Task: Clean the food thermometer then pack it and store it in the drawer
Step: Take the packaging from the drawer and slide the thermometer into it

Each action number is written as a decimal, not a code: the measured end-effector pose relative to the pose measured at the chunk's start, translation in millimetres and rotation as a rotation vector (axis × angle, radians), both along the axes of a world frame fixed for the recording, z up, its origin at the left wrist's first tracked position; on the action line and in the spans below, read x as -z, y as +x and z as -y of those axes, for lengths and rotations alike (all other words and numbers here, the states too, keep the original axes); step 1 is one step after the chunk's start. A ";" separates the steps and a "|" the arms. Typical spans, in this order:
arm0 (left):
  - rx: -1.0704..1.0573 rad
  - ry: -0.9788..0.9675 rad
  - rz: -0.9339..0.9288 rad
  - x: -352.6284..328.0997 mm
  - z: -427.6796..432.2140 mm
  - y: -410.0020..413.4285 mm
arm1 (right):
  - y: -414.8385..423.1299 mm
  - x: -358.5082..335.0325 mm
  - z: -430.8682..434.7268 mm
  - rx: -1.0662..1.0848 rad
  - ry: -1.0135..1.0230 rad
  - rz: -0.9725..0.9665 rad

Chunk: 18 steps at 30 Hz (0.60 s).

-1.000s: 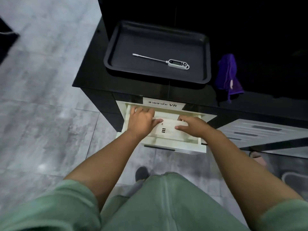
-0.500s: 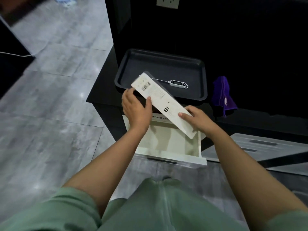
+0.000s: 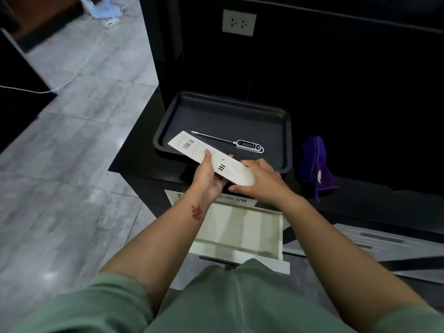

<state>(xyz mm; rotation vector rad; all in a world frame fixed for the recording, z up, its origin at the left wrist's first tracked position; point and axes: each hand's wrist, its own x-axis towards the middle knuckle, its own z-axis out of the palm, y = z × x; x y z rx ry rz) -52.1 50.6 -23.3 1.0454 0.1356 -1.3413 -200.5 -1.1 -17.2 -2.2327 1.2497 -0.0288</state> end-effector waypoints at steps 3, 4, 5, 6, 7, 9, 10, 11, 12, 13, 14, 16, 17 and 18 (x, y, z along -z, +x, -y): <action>-0.016 0.008 -0.015 1.9 6.0 3.2 | 8.6 3.1 8.2 -0.079 -0.108 -0.057; -0.012 0.013 -0.016 2.0 7.5 5.0 | 11.3 3.8 10.9 -0.071 -0.090 -0.036; -0.005 0.019 -0.012 2.3 9.0 7.3 | 13.5 4.2 13.1 -0.052 -0.054 -0.002; 0.001 0.021 -0.005 2.4 10.6 10.2 | 15.9 4.3 14.9 -0.032 -0.013 0.035; 0.003 0.020 0.005 2.4 12.8 13.4 | 18.3 4.2 16.5 -0.018 0.020 0.067; 0.003 0.012 0.026 2.3 18.2 20.3 | 23.5 4.2 18.1 0.003 0.060 0.112; 0.008 0.010 0.039 1.5 21.1 23.6 | 26.4 4.2 18.9 0.014 0.073 0.126; 0.017 0.007 0.054 0.5 24.3 26.3 | 29.5 4.1 19.9 0.029 0.080 0.134; 0.027 0.003 0.067 -0.4 27.6 28.3 | 32.4 4.0 21.1 0.044 0.086 0.138; 0.034 -0.004 0.077 -0.5 30.6 29.5 | 34.6 4.0 21.9 0.060 0.094 0.146; 0.040 -0.014 0.081 -0.7 33.6 30.8 | 36.8 4.2 23.0 0.077 0.103 0.167; 0.039 -0.036 0.086 -1.9 39.4 33.8 | 40.4 4.7 24.6 0.096 0.122 0.226; 0.043 -0.045 0.086 -2.3 42.3 35.1 | 41.8 4.7 25.1 0.102 0.130 0.257; 0.049 -0.052 0.082 -2.9 44.2 35.6 | 42.7 4.8 25.5 0.108 0.140 0.287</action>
